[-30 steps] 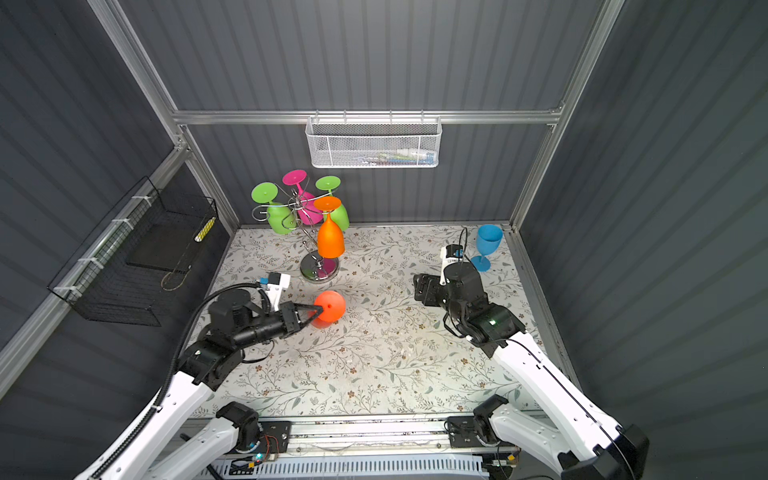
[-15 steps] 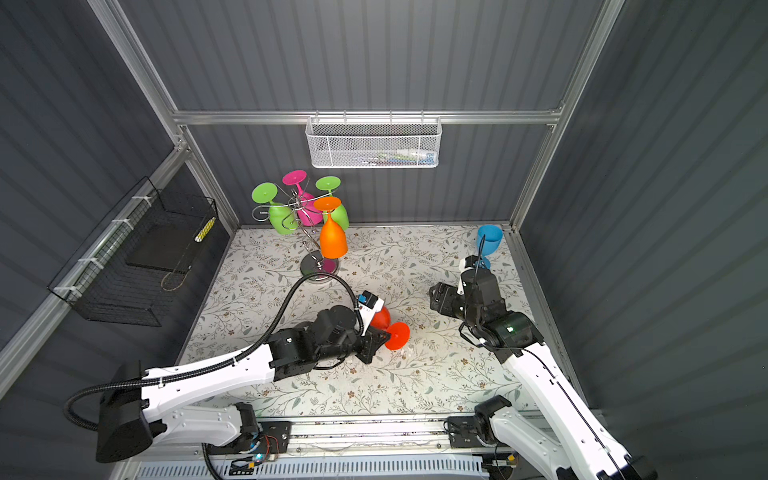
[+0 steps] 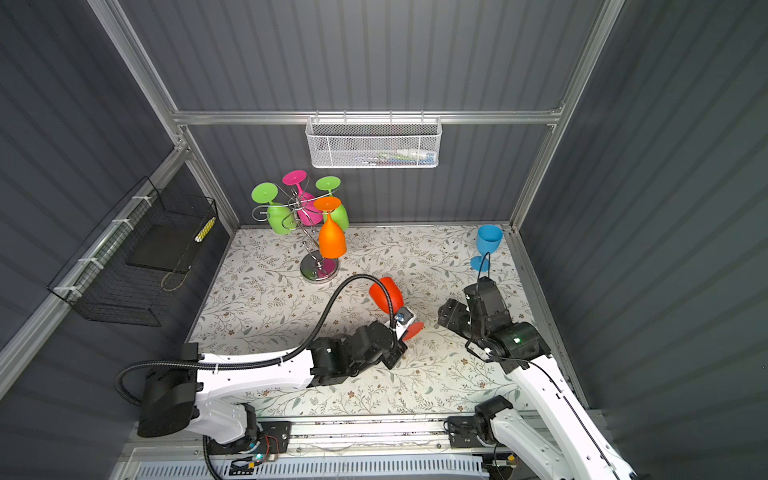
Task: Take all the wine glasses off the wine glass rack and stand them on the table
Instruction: 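Carry the red glass toward the right gripper while the right gripper approaches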
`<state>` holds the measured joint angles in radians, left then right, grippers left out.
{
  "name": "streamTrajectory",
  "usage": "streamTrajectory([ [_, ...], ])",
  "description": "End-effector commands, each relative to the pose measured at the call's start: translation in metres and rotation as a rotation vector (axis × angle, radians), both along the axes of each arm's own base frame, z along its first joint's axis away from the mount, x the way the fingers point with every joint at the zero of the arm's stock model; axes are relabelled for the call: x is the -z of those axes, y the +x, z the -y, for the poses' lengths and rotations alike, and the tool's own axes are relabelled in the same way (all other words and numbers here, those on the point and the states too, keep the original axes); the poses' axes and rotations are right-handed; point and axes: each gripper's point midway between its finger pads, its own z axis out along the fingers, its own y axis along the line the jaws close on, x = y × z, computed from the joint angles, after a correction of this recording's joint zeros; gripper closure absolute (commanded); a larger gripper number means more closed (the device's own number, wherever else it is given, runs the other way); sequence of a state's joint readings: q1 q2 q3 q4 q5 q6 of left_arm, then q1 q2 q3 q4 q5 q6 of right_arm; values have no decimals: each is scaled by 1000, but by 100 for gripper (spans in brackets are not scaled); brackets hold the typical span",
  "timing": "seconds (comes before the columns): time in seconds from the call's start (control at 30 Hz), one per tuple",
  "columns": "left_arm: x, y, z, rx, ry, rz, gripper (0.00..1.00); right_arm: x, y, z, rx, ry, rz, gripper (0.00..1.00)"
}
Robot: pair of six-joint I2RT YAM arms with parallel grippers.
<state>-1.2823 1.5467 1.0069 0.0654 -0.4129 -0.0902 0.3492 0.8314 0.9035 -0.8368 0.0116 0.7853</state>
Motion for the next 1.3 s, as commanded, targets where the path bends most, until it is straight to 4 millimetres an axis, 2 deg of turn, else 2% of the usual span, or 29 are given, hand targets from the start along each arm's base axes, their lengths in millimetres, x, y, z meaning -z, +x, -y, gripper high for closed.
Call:
streamTrajectory([
  [0.0,-23,13,13,11,-19,142,100,4,-3,15,60,-23,-55,24],
  [0.23,-6,21,7,-5,42,234,100,-3,6,24,75,30,-76,25],
  [0.53,-1,24,14,-21,97,335,100,6,19,-11,28,241,-142,31],
  [0.87,-5,17,33,-33,110,439,100,15,24,-17,62,305,-175,36],
  [1.0,-8,15,37,-33,104,466,100,20,21,-27,42,363,-203,41],
  [1.27,-8,12,46,-30,118,508,100,35,14,-27,57,375,-234,48],
])
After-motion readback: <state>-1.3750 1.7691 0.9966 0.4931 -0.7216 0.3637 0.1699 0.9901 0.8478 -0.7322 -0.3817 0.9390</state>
